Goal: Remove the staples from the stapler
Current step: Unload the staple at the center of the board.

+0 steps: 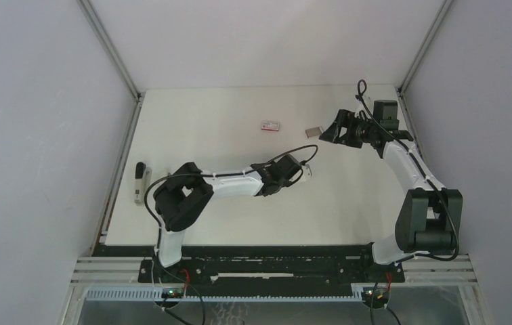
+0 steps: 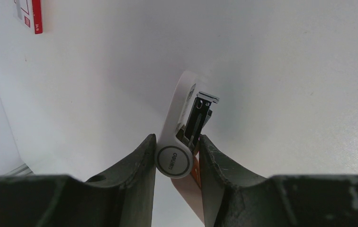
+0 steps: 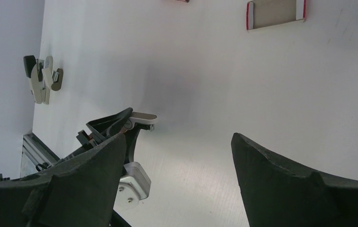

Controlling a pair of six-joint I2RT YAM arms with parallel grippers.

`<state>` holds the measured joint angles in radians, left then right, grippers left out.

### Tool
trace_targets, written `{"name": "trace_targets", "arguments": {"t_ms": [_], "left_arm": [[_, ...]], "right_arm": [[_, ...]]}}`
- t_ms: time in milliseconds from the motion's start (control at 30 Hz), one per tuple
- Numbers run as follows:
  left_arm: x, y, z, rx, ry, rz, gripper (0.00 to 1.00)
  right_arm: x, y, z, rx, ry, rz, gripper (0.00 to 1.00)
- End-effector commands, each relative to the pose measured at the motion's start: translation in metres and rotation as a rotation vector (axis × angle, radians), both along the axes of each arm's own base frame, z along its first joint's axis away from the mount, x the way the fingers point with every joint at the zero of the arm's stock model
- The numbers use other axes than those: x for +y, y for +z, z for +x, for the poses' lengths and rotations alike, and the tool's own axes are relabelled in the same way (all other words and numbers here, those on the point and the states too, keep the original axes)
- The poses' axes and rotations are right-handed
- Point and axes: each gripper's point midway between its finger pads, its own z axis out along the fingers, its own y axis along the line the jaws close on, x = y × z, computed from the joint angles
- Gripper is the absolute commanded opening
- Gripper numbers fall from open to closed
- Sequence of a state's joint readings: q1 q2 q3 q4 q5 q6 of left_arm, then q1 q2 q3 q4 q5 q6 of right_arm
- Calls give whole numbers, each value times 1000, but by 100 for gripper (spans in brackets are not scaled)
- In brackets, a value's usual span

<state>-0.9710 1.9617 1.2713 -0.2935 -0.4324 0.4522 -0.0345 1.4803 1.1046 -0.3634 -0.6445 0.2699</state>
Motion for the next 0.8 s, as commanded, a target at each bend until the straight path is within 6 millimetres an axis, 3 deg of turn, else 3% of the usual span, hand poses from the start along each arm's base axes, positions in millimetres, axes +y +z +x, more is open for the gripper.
{"name": "trace_targets", "arguments": {"t_ms": [0,467,767], "left_arm": [[-2,4,5,-64,5,8,7],[-3,-10,-2,-172,-27,104,2],[-10,16,3,-222,7,6,2]], "right_arm": [[-2,31,8,-78,-10,24,82],[-5,33,7,-69,-18,46,82],[-5,34,6,-66,-17,57,82]]}}
